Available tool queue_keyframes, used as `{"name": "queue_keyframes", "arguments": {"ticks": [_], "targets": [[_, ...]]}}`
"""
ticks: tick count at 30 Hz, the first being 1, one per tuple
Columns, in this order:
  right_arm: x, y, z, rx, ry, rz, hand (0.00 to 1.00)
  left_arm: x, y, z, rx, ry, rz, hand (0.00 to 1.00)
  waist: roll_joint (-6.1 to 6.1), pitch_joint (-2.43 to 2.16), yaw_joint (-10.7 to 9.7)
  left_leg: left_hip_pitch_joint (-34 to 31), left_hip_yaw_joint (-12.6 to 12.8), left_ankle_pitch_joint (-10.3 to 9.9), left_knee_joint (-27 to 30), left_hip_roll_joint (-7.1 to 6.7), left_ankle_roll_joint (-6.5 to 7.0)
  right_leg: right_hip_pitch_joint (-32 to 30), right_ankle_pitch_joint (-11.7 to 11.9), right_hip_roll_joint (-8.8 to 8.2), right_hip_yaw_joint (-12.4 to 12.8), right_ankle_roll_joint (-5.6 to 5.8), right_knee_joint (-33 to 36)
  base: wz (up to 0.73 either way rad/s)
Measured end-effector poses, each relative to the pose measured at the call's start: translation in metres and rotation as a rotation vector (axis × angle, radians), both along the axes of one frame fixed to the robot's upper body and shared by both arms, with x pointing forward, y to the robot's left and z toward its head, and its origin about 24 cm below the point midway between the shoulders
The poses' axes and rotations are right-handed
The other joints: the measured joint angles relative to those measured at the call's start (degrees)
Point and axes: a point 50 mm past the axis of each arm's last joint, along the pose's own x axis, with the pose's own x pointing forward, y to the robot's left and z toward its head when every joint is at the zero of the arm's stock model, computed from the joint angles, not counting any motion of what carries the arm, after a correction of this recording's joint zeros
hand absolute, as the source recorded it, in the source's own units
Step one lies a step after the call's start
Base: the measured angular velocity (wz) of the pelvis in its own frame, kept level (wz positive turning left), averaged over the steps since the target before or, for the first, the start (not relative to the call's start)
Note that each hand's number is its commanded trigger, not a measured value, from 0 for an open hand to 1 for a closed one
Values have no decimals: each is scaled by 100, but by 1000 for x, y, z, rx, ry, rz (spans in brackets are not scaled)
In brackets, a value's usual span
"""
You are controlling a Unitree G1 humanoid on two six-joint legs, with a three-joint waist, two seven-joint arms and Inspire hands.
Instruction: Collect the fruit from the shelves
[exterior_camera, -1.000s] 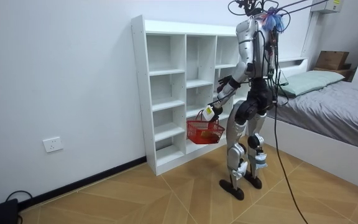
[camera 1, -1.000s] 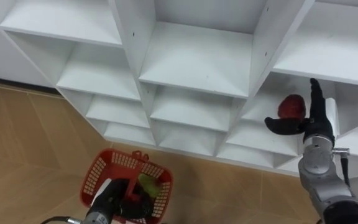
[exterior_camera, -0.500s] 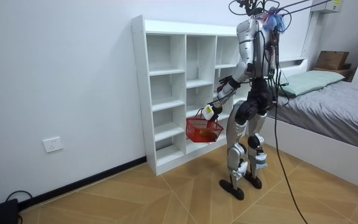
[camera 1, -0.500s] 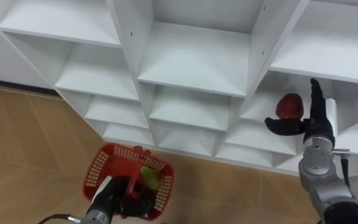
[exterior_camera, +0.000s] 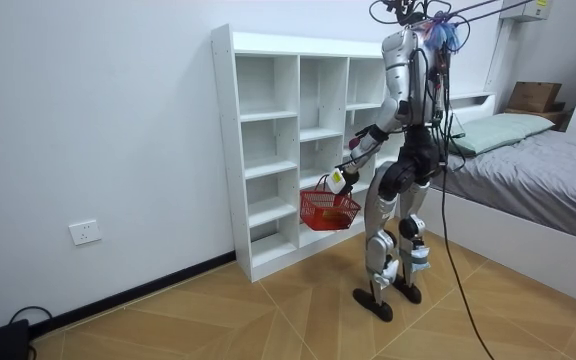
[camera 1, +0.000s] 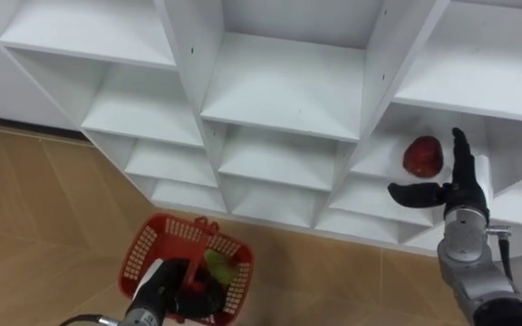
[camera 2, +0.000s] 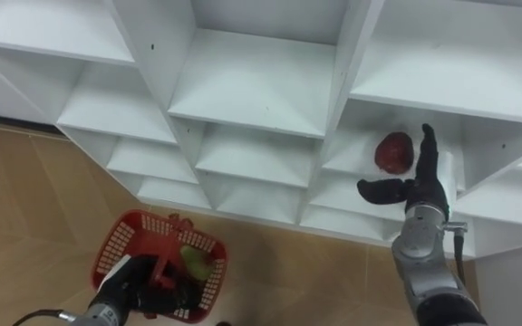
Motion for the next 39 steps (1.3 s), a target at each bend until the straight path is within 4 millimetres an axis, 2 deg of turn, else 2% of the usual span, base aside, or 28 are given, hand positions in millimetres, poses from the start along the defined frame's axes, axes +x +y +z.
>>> {"name": "queue_keyframes", "arguments": {"ticks": [6,10,39], "targets": [[0,0,-1,0,4,-2,0,0,-1,0,-4,0,0,100,101,40,39,-2,7,13,-52,2,-11,-36,0,6,18,-1,-3,-1],[-1,-1,-2,-1,11,-6,0,0,-2,0,-6,1,1,100,101,39,104,-14,49,37,-123,6,-15,-84,0,6,29,0,-13,0],[10,1,6,-30,1,35,0,-3,-4,-5,-11,35,-16,100,88,48,133,-93,65,39,-142,1,-13,-178,-3,-40,29,2,-10,0]]}}
